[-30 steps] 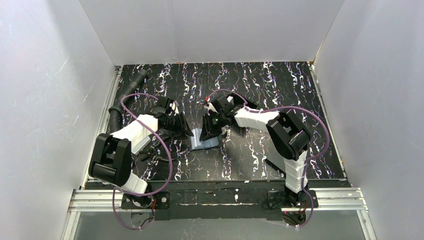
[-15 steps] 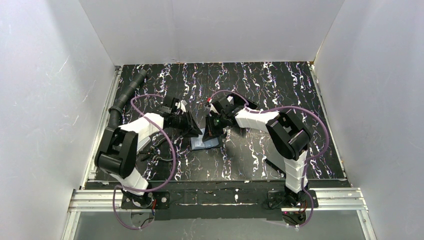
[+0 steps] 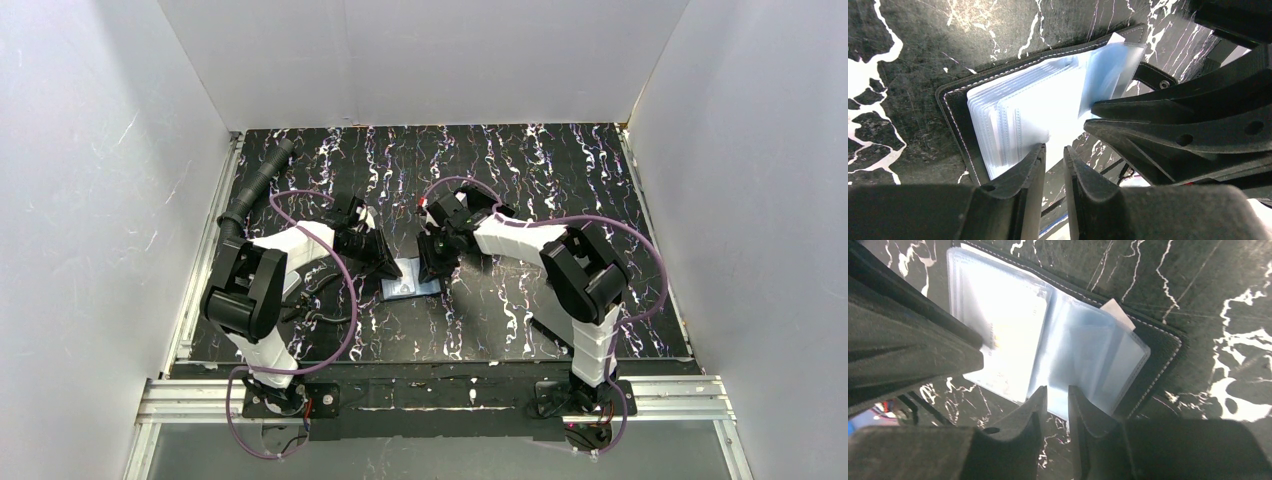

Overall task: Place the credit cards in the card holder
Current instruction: Turn over the card holder at the center of the board, then pick up the credit card from the storage box.

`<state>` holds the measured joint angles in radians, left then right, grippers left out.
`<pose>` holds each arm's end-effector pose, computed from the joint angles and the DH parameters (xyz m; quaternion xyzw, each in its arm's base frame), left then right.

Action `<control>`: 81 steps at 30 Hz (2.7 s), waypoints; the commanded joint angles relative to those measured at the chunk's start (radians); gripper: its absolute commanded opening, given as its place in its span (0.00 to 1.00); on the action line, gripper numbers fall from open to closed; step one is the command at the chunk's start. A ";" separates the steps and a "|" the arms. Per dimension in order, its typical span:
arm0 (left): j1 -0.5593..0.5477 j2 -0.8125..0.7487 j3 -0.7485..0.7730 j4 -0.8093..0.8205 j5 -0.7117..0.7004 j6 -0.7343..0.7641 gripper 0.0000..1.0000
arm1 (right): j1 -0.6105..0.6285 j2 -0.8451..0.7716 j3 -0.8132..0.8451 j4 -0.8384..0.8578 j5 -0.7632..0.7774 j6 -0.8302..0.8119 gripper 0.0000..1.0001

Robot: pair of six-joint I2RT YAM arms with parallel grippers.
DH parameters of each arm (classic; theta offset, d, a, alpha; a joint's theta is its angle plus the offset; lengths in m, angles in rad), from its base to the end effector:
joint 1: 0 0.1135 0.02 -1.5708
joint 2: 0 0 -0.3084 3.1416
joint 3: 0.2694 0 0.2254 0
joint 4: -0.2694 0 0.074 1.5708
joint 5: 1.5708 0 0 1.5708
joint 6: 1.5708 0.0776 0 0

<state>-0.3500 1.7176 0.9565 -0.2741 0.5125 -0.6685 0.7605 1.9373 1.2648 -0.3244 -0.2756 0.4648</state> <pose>0.3027 -0.1510 0.1904 -0.0817 0.9317 -0.3382 0.1043 0.2887 0.3038 0.1881 -0.1784 0.9339 0.2690 0.1536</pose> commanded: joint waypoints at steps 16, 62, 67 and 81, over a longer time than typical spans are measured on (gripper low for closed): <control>0.023 0.011 -0.055 -0.133 -0.210 0.087 0.20 | -0.026 -0.062 0.037 0.079 -0.161 0.034 0.65; 0.022 0.017 0.051 -0.107 -0.043 0.110 0.38 | -0.274 0.048 0.206 0.139 0.351 0.442 0.93; 0.023 0.012 0.047 -0.102 -0.042 0.109 0.37 | -0.261 0.070 0.218 0.128 0.371 0.453 0.89; 0.022 0.013 0.042 -0.091 -0.036 0.107 0.37 | -0.259 0.098 0.202 0.194 0.345 0.499 0.81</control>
<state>-0.3309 1.7138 1.0039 -0.3687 0.5091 -0.5865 0.4999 2.0209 1.4746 -0.1768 0.0639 0.9405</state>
